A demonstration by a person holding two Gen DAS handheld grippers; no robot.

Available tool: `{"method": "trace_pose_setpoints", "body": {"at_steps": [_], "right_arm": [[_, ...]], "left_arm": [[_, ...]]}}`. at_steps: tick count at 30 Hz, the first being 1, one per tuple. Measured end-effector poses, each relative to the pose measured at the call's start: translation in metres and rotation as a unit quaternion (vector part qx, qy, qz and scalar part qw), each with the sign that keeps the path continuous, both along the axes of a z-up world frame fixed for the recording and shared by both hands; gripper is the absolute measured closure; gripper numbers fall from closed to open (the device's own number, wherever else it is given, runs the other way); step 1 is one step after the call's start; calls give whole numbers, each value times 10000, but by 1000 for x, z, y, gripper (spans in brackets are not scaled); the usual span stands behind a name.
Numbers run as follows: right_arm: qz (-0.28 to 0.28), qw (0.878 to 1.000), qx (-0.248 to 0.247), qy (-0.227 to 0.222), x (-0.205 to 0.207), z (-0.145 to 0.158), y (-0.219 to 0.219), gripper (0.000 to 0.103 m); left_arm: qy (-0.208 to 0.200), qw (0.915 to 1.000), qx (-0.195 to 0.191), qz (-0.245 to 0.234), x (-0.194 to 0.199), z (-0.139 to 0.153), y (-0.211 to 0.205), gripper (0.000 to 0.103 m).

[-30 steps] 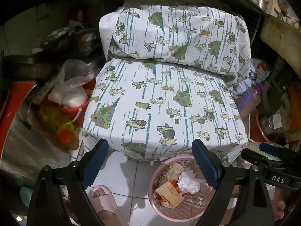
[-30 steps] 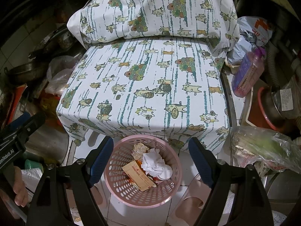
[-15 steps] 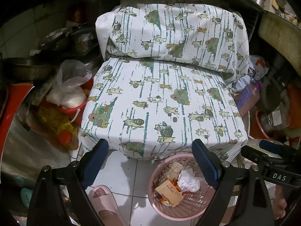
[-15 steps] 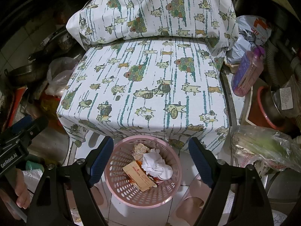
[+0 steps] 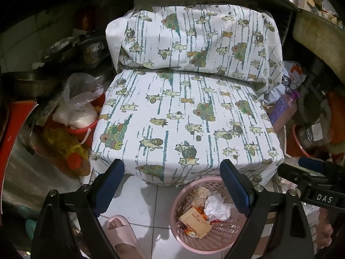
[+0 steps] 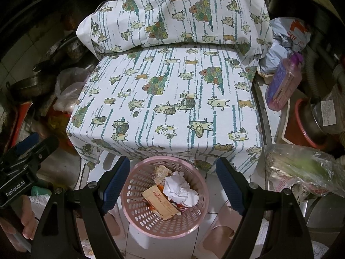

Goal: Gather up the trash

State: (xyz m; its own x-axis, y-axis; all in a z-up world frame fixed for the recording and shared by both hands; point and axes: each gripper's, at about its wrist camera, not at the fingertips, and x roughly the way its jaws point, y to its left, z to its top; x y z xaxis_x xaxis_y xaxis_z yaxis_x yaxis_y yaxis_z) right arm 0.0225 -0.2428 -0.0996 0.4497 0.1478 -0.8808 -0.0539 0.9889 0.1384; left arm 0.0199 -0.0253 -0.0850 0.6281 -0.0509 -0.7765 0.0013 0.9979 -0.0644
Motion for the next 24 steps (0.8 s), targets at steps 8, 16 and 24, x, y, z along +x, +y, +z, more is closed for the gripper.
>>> {"method": "trace_pose_setpoints", "body": {"at_steps": [8, 16, 24], "right_arm": [[3, 10000, -3, -13, -1, 1, 0, 22], [-1, 10000, -1, -9, -1, 1, 0, 22], [-3, 10000, 20, -11, -1, 1, 0, 22]], "left_arm": [[10, 10000, -20, -77, 1, -1, 2, 12], [14, 10000, 7, -72, 1, 0, 4, 12], [22, 10000, -4, -94, 0, 0, 4, 12]]}}
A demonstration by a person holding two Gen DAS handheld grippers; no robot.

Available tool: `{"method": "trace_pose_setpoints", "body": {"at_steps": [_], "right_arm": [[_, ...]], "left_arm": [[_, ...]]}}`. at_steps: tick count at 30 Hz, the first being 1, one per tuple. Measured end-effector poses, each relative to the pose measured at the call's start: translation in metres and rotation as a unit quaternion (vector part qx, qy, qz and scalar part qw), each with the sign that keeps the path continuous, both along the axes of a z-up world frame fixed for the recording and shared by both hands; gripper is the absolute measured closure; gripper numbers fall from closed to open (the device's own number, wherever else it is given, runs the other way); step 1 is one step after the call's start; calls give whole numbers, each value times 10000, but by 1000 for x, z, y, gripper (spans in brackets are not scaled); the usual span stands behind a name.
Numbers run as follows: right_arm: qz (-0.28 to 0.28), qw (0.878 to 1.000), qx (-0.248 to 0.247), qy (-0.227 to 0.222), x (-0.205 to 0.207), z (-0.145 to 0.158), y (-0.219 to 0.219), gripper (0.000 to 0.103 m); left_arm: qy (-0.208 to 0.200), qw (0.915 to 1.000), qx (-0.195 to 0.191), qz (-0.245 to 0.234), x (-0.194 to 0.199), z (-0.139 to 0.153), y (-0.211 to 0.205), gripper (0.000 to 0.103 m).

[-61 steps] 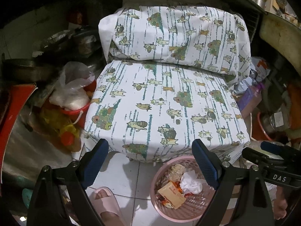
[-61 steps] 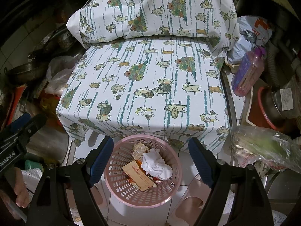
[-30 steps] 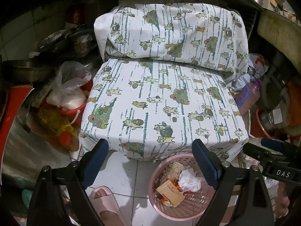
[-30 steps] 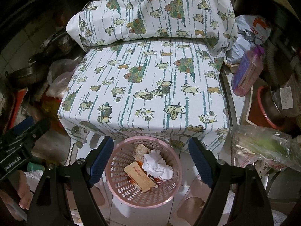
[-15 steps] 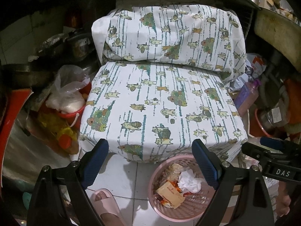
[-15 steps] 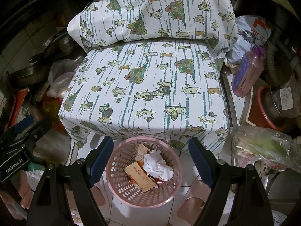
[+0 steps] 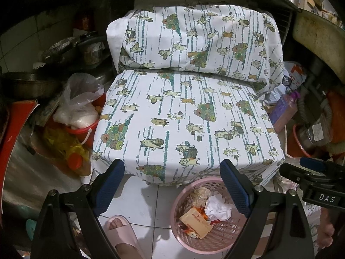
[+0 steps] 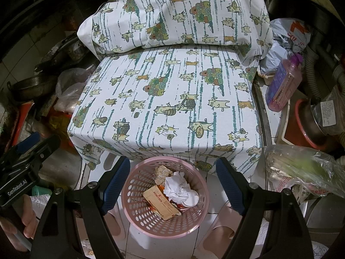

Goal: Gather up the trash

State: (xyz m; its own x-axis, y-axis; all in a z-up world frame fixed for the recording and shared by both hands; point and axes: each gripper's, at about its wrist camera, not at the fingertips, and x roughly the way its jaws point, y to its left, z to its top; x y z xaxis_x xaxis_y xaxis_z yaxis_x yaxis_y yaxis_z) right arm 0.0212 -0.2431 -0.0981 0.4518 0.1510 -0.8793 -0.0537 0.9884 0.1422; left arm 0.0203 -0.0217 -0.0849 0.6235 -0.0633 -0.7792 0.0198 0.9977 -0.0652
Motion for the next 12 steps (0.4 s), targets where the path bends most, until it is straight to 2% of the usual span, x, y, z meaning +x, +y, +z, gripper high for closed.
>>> {"method": "trace_pose_setpoints", "body": {"at_steps": [12], "right_arm": [[-16, 10000, 23, -35, -1, 3, -2, 22]], "left_arm": [[-84, 9999, 67, -103, 0, 2, 3, 12]]}}
